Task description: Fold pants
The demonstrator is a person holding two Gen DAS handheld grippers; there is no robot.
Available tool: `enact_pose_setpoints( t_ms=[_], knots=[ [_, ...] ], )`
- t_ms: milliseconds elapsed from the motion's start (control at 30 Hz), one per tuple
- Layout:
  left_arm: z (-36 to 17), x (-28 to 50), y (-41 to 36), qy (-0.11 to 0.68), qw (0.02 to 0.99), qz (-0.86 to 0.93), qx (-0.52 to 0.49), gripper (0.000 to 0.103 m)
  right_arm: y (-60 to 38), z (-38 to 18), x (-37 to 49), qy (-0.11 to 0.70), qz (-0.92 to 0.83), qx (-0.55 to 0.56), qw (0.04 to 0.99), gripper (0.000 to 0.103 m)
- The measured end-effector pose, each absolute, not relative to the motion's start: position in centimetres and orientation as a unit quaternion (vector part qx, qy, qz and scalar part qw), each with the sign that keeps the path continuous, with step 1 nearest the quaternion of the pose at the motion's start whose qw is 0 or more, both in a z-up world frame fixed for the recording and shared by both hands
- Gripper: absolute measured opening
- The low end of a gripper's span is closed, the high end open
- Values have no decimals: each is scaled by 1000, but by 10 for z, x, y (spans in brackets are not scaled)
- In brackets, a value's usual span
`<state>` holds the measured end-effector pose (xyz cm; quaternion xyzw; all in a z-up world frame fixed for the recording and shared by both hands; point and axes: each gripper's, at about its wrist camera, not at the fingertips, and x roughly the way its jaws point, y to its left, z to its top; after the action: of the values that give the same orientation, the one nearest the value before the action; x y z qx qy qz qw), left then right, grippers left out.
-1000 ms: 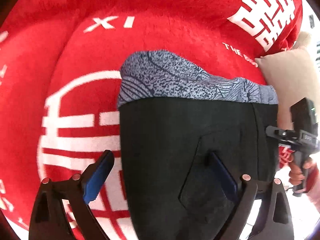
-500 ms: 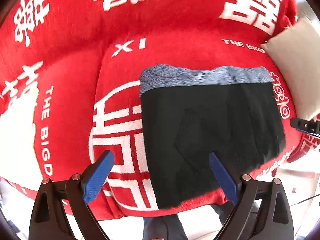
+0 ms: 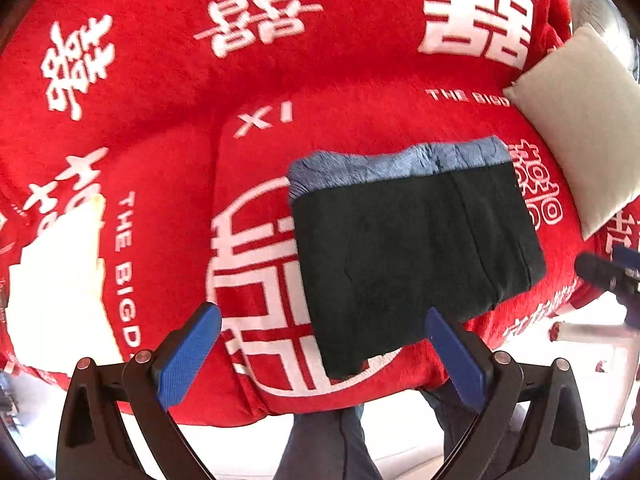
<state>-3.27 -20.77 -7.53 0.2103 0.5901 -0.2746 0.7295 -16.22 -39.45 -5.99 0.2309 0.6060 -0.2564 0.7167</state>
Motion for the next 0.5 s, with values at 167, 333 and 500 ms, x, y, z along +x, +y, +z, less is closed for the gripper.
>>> enact_pose_setpoints(
  t_ms=[167, 333, 500],
  knots=[
    [-56, -34, -205, 575, 750, -251, 209, 102, -380, -47, -157, 614, -262, 210, 715, 103],
    [-45, -43, -209, 577, 757, -229, 203, 102, -380, -40, -157, 614, -260, 202, 718, 103],
    [-38, -57, -215, 595, 753, -209, 187, 102, -386, -37, -161, 622, -241, 178, 724, 103]
  ],
)
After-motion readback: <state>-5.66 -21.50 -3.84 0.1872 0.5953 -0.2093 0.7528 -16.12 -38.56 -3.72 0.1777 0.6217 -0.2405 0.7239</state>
